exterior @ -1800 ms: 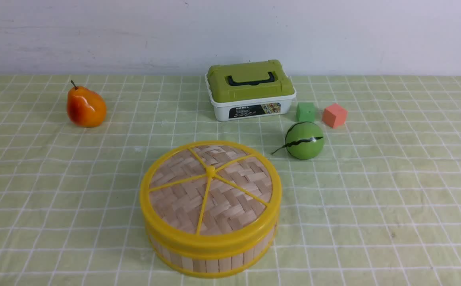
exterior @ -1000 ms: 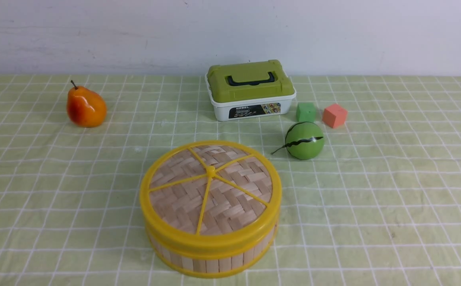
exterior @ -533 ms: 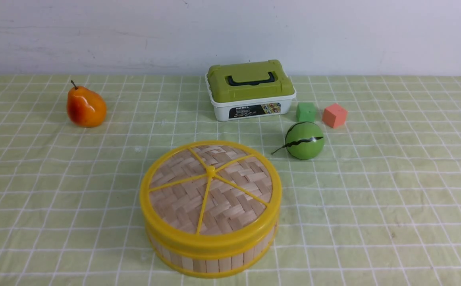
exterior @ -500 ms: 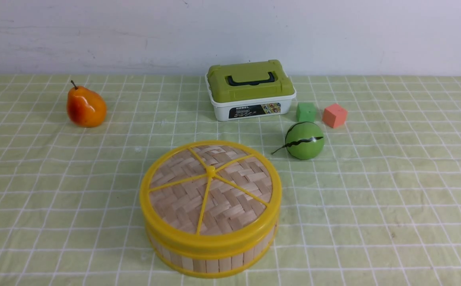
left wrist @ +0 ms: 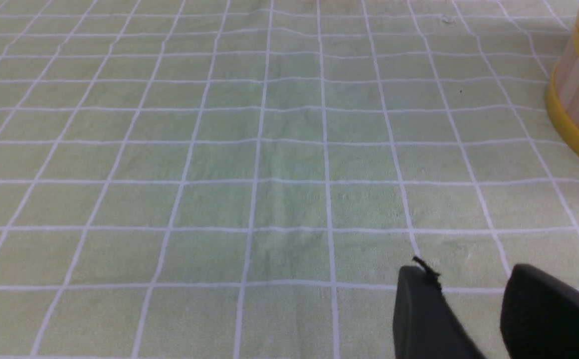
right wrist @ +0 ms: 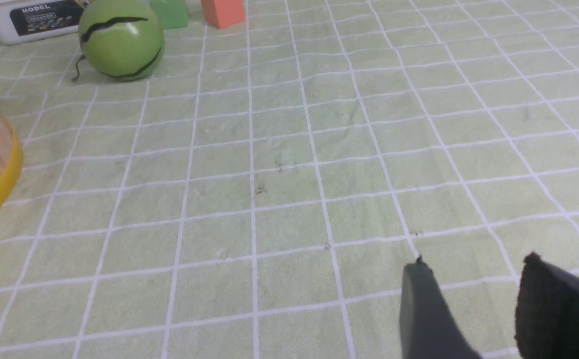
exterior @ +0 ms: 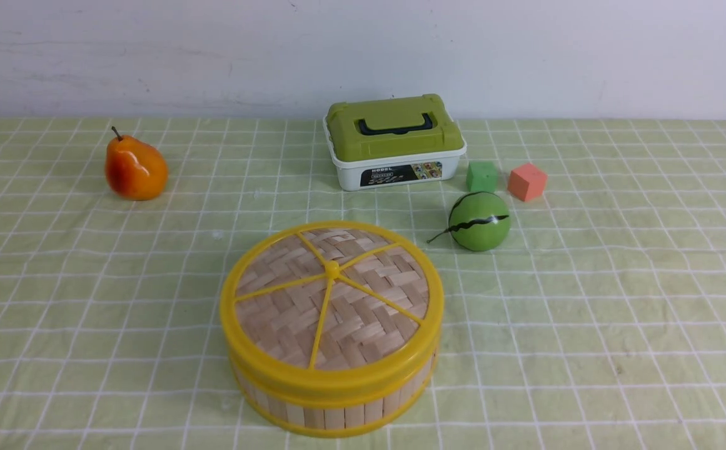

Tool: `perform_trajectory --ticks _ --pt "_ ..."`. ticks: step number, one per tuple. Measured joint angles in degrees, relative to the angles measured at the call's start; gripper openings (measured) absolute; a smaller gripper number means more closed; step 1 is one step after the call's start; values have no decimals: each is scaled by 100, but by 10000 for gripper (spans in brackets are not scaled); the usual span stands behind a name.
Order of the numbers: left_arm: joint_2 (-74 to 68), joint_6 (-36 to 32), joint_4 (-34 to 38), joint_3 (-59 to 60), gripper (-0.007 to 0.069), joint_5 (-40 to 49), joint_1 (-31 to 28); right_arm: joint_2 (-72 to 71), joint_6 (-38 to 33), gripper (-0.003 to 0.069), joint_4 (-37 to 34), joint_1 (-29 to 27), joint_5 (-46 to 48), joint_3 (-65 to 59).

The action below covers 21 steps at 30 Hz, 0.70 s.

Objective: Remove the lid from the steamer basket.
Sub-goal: Use the right arm to lift the lid of the steamer

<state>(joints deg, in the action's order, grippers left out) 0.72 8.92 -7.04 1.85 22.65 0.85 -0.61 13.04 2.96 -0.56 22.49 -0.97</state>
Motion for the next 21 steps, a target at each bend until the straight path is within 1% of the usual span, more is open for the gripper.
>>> perform_trajectory --ticks 12,15,18,19,20,21 --pt "0 0 0 0 239 0 0 0 0 241 -9 0 0 0" --pt "0 0 0 0 239 0 0 0 0 241 -152 0 0 0" --pt "0 0 0 0 239 0 0 0 279 241 -1007 0 0 0" --pt "0 0 0 0 239 0 0 0 356 241 -1091 0 0 0" --pt "0 0 0 0 239 0 0 0 835 241 -2052 0 30 0" --pt "0 0 0 0 239 0 0 0 1145 241 -2591 0 63 0"
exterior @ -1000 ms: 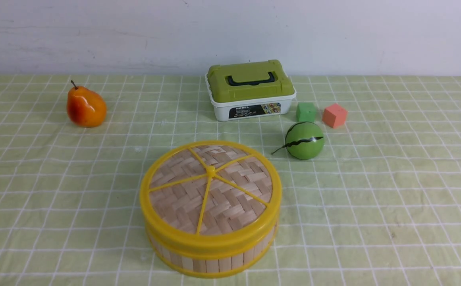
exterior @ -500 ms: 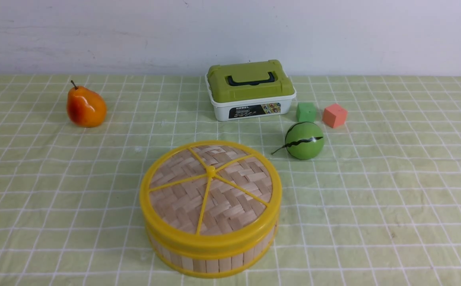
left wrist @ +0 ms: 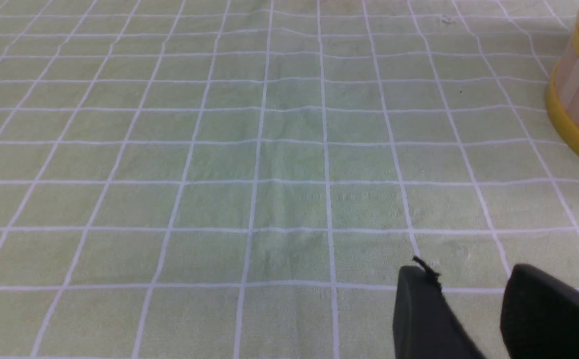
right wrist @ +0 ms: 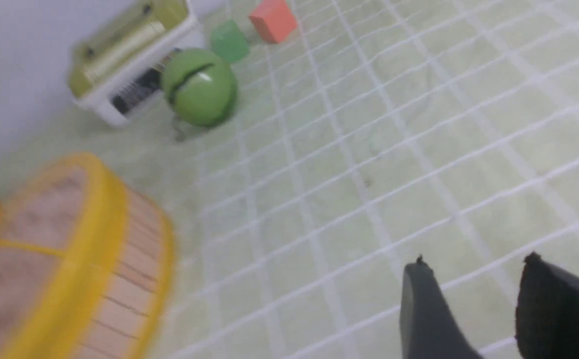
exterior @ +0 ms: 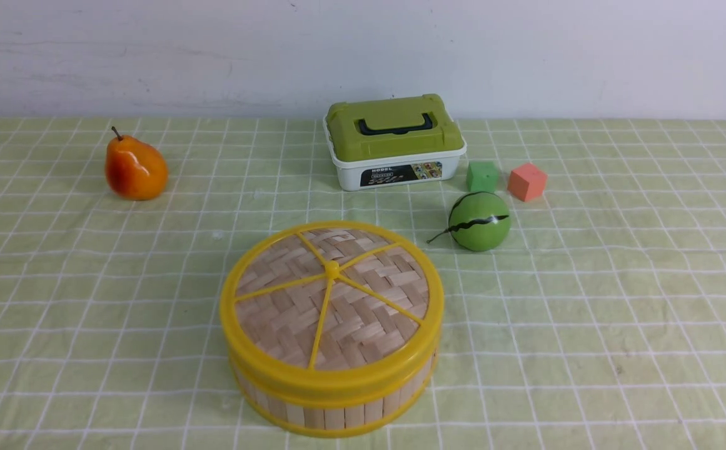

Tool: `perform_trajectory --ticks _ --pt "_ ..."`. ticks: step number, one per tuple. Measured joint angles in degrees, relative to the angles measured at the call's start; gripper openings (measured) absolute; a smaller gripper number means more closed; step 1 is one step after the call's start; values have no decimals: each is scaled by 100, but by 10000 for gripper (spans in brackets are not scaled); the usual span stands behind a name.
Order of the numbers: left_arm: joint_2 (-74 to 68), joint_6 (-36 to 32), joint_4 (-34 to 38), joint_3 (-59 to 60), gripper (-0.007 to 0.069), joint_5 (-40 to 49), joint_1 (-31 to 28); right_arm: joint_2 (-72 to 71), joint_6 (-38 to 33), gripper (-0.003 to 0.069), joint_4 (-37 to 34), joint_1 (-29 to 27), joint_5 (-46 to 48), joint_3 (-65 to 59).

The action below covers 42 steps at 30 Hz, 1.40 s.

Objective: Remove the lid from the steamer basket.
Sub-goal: Use the right arm to lift the lid of the steamer

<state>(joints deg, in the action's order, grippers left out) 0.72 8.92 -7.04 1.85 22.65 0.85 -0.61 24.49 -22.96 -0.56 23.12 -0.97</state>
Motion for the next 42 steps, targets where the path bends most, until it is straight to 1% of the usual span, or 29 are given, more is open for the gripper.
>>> perform_trajectory --ticks 2,4,5,7,14,16,18,19,20,21,24,25,26,27,28,29,31,32,33,34,37,39,40,41,42 --pt "0 0 0 0 239 0 0 0 504 241 -883 0 53 -22" --pt "0 0 0 0 239 0 0 0 784 241 -1455 0 59 -40" --pt "0 0 0 0 239 0 0 0 851 241 -1668 0 64 -48" --pt "0 0 0 0 239 0 0 0 835 241 -1803 0 70 -52" --pt "0 0 0 0 239 0 0 0 255 241 -1407 0 5 -52" --pt "0 0 0 0 239 0 0 0 -180 240 -1300 0 3 -18" --pt "0 0 0 0 239 0 0 0 -757 231 -1171 0 118 224" --pt "0 0 0 0 239 0 0 36 -1138 212 -1000 0 217 535" --pt "0 0 0 0 239 0 0 69 -1203 208 -968 0 261 664" --pt "0 0 0 0 239 0 0 356 -1680 165 -645 0 514 1272" --pt "0 0 0 0 239 5 0 1366 -2449 43 185 0 1527 2642" --pt "0 0 0 0 239 5 0 1366 -2449 36 239 0 1603 2642" --pt "0 0 0 0 239 5 0 2090 -2872 -2 632 0 2323 3481" --pt "0 0 0 0 239 5 0 2564 -3096 -15 843 0 2702 4020" --pt "0 0 0 0 239 5 0 2564 -3140 -16 869 0 2772 4020" --pt "0 0 0 0 239 11 0 2869 -3317 -19 936 0 3060 4358" --pt "0 0 0 0 239 11 0 3760 -3795 -21 939 8 3805 5371" --pt "0 0 0 0 239 11 0 4055 -3943 -21 861 49 4000 5651" --pt "0 0 0 0 239 11 0 4111 -3972 -21 835 60 4031 5651" --pt "0 0 0 0 239 11 0 4575 -4230 -19 623 180 4236 6059" --pt "0 0 0 0 239 11 0 5180 -4518 -8 365 526 4331 6509" --pt "0 0 0 0 239 11 0 5713 -4620 -4 345 928 4357 6861" --pt "0 0 0 0 239 11 0 5765 -4625 -4 353 968 4357 6893" --pt "0 0 0 0 239 11 0 6188 -4624 -1 428 1351 4357 7204" --pt "0 0 0 0 239 11 0 6298 -4624 -1 442 1396 4357 7239"
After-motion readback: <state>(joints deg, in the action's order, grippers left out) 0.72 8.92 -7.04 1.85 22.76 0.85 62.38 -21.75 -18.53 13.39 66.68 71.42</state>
